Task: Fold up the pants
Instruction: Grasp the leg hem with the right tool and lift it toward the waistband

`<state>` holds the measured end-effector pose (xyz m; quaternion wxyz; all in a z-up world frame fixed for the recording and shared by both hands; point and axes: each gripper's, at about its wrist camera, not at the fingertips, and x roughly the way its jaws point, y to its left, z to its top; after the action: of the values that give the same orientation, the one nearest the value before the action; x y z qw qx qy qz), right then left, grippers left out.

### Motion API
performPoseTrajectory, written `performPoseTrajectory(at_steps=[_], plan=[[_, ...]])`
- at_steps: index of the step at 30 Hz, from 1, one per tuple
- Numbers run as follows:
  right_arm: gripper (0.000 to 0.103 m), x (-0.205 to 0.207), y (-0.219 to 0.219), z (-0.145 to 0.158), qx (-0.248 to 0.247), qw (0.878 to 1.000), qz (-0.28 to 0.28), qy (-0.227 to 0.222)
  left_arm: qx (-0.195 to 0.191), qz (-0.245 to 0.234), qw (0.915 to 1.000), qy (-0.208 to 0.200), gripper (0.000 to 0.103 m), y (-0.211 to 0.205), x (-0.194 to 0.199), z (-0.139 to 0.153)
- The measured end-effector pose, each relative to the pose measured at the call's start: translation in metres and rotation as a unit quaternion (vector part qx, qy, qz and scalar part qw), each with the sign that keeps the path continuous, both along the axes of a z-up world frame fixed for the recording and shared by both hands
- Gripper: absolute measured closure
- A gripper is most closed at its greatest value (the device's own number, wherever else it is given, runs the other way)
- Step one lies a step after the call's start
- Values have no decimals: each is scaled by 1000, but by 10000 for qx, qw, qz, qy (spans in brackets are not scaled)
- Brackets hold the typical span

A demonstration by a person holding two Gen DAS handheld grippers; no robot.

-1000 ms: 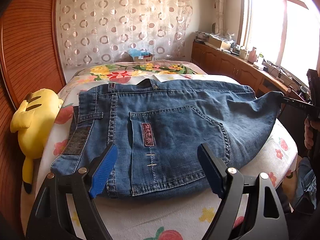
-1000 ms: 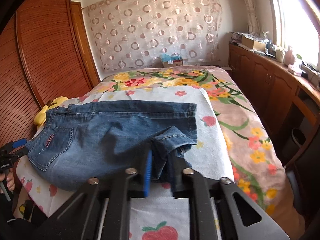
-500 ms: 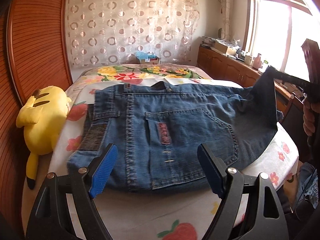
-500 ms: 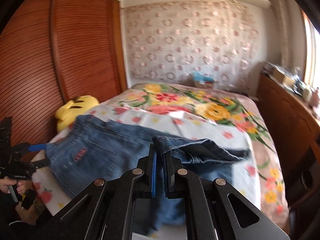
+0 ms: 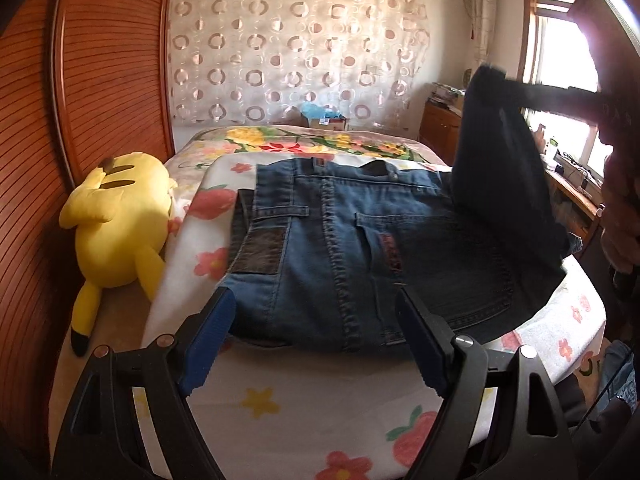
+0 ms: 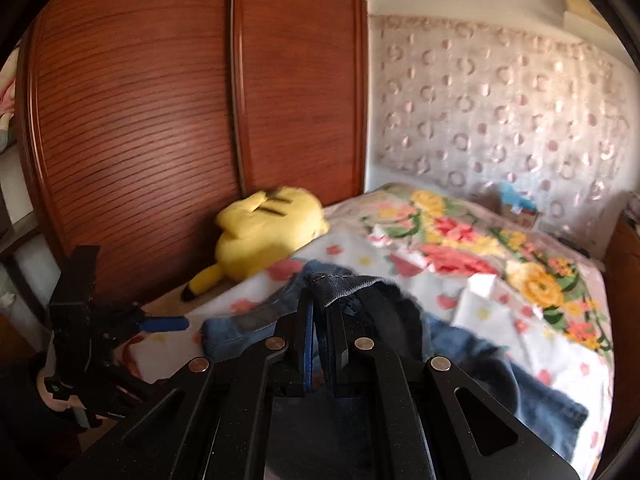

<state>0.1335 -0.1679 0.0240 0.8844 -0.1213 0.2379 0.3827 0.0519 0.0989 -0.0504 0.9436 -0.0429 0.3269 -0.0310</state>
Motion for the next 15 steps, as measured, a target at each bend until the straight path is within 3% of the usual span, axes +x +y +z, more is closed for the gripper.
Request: performPoseTrajectory(at_steps=[4, 11, 15], plan=[[90, 23, 3, -15, -249, 9995, -38, 206, -32, 43, 10000, 8, 20, 7, -1, -3], [61, 51, 4, -10, -322, 9991, -217, 190, -89, -20, 9999, 51, 20, 0, 5, -7], [60, 46, 8, -5, -346, 9989, -306, 119, -68, -149, 9999, 51, 20, -9, 9, -5]])
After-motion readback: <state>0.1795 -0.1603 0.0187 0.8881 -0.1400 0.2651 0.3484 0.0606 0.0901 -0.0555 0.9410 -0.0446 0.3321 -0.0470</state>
